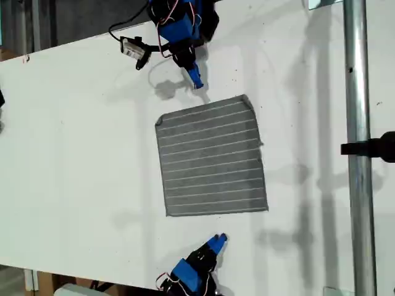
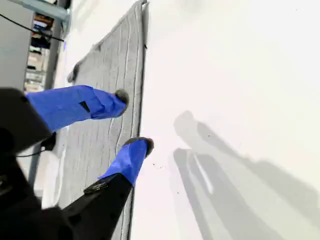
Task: Grasp corners of a towel and fold twice.
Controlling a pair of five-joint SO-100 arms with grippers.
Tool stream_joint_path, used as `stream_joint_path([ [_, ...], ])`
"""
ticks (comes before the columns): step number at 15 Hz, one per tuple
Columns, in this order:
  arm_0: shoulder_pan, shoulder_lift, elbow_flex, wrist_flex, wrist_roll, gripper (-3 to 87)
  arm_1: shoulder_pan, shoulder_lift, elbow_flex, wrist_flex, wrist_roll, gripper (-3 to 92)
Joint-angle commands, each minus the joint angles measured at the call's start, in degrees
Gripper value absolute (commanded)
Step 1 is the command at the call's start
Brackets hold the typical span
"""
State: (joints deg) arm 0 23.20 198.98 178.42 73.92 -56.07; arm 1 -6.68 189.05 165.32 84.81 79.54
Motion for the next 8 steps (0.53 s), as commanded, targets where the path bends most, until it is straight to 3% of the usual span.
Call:
stream_joint_path([
  [1,-0.5,-0.2,0.3,0.2,-0.7,13.8,-0.5,-0.2,-0.4,-0.3,0.5,19.4],
  [4,-0.5,-0.2,0.3,0.2,-0.7,13.8,1.7,-0.2,-0.6,-0.1,0.5,19.4],
  [8,-0.5,-0.2,0.3,0.2,-0.7,13.8,3.7,-0.2,-1.6,-6.4,0.0,16.3],
])
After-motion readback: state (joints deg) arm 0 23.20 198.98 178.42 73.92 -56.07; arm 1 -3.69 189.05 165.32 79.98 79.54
